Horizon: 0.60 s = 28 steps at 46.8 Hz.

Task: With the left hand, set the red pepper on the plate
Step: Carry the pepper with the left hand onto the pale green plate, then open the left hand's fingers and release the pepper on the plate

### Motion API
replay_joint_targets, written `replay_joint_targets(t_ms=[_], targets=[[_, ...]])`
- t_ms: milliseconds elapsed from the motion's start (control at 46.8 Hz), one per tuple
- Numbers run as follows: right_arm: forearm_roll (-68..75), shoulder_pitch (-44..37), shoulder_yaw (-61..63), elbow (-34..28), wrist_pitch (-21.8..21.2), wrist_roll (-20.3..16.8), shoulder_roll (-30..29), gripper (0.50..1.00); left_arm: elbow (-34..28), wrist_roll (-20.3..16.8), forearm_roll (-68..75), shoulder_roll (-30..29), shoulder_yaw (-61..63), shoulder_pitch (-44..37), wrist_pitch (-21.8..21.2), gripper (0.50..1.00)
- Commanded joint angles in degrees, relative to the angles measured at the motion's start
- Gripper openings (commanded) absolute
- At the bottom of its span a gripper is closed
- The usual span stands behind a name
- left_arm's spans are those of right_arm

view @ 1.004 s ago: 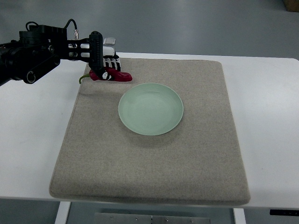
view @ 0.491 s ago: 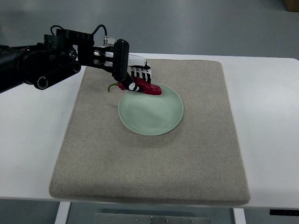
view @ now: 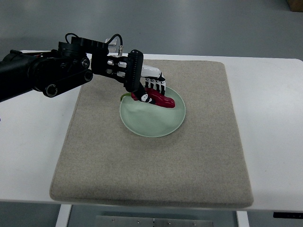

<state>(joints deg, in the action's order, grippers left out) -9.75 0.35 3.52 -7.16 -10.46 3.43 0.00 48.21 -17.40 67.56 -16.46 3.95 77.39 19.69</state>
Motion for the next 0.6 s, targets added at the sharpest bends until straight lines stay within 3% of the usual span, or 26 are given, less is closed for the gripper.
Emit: replay_joint_targets(t_ms=[0, 150, 235, 577], targets=[[0.0, 0.0, 0.0, -0.05, 0.0, 0.0, 0.0, 0.932, 0.04, 0.0, 0.03, 0.29, 0.0, -0.13, 0.0, 0.523], [0.0, 0.0, 0.0, -0.05, 0.0, 0.0, 0.0, 0.932, 0.04, 0.0, -0.06, 0.73, 0.0, -0.4, 0.0, 0.675], [0.0, 0.0, 0.0, -0.05, 0.0, 0.0, 0.0, 0.932, 0.04, 0.0, -0.15, 0.82, 0.09, -0.66, 0.0, 0.726], [0.0, 0.0, 0.0, 0.04, 0.0, 0.0, 0.0, 0.932, 0.13, 0.0, -0.15, 0.82, 0.09, -0.84, -0.09, 0.769]])
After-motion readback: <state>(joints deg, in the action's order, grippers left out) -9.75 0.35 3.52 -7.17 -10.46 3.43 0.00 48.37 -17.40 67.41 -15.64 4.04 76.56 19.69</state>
